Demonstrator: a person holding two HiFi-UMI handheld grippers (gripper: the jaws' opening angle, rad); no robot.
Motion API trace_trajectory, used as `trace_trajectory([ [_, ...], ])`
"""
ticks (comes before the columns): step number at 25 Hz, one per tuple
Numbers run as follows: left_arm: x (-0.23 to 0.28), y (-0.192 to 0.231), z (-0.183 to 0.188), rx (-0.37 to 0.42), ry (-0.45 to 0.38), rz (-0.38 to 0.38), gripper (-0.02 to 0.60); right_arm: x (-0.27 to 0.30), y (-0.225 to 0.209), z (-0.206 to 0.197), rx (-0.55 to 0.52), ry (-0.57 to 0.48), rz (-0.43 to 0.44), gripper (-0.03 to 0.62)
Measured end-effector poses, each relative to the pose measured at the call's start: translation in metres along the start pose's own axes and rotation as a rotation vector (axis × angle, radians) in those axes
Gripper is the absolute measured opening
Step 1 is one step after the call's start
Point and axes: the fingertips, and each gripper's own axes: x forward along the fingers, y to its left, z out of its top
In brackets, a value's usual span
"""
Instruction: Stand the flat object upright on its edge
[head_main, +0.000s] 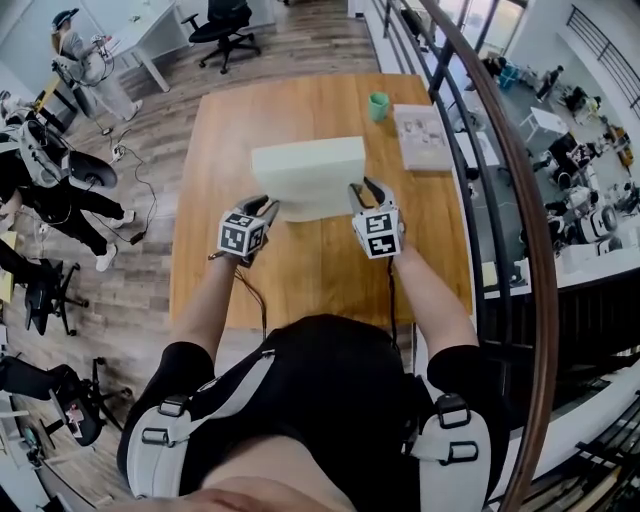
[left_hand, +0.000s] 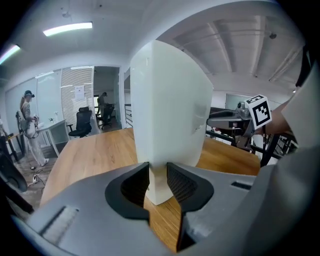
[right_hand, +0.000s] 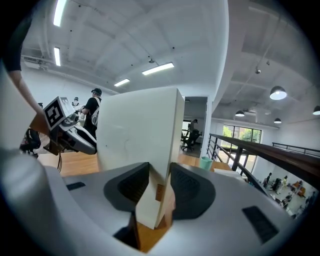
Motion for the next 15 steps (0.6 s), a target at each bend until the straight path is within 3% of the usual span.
trace_trajectory([
  [8,0.000,-0.001,0.003,0.071,-0.007,0.042,0.110,-0.006,-0.008,0.004,0.051,-0.009,-0.007,0.135],
  [15,-0.034,0.006,0.033,-0.003,-0.196,0.116,0.110,-0.046,-0.018,0.048,0.126,-0.159,-0.028,0.128],
])
